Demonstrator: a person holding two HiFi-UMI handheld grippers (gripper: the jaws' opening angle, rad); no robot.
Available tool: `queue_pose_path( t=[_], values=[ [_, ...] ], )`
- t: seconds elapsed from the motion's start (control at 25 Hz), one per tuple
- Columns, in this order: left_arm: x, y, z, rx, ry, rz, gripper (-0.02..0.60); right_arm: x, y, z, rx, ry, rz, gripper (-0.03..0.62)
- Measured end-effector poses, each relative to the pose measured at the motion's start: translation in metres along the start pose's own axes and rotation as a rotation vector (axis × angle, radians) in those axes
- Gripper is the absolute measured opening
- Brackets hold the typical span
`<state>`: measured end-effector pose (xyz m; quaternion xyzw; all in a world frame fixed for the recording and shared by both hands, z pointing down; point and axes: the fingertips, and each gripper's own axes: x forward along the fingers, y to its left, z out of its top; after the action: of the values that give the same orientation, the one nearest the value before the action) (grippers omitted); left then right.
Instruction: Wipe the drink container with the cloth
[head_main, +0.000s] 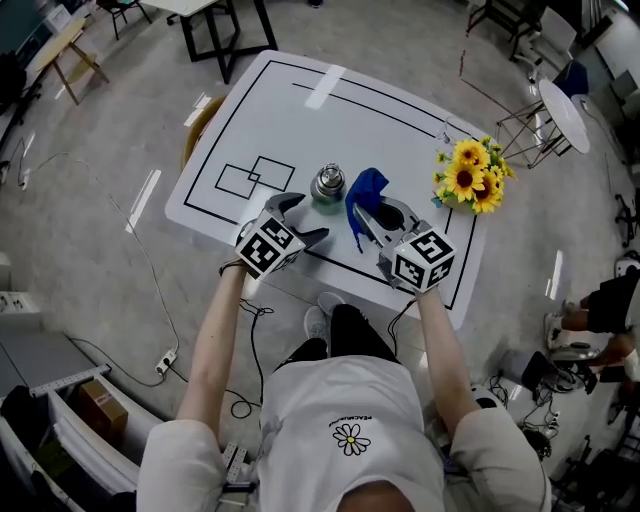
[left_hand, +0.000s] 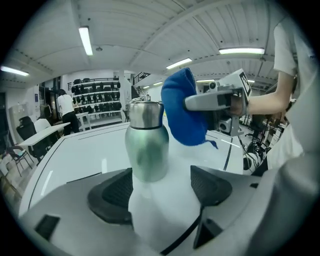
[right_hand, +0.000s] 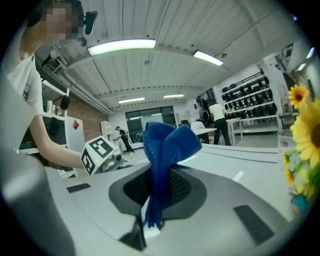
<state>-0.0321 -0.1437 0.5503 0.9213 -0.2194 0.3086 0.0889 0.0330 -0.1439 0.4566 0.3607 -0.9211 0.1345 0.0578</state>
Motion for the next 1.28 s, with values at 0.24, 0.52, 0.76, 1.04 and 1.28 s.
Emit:
queue_pose_path(
  t=[0.24, 0.52, 0.76, 1.04, 1.28],
  values=[
    [0.010, 0.017, 0.009, -0.024, -0.010, -0.001, 0.356, 0.015, -0.015, 0.024, -0.023, -0.018, 0.006, 0.041],
    [0.018, 0.011, 0.010, -0.030, -0.005, -0.018, 0.356, 0.021, -0.007, 0.020, 0.007, -0.017, 0.014, 0.041],
    [0.006, 0.002, 0.001, -0.017, 0.026, -0.007, 0.356, 0.018, 0.006, 0.015, 0.021, -0.019, 0.023, 0.041],
    [-0.004, -0.020, -0.006, 0.007, 0.043, -0.011, 0.356, 0.025, 0.026, 0.015, 0.013, -0.026, 0.064, 0.041],
    [-0.002, -0.035, -0.007, 0.024, 0.033, -0.037, 0.356, 0.026, 0.028, 0.010, 0.018, -0.020, 0.072, 0.041]
  ],
)
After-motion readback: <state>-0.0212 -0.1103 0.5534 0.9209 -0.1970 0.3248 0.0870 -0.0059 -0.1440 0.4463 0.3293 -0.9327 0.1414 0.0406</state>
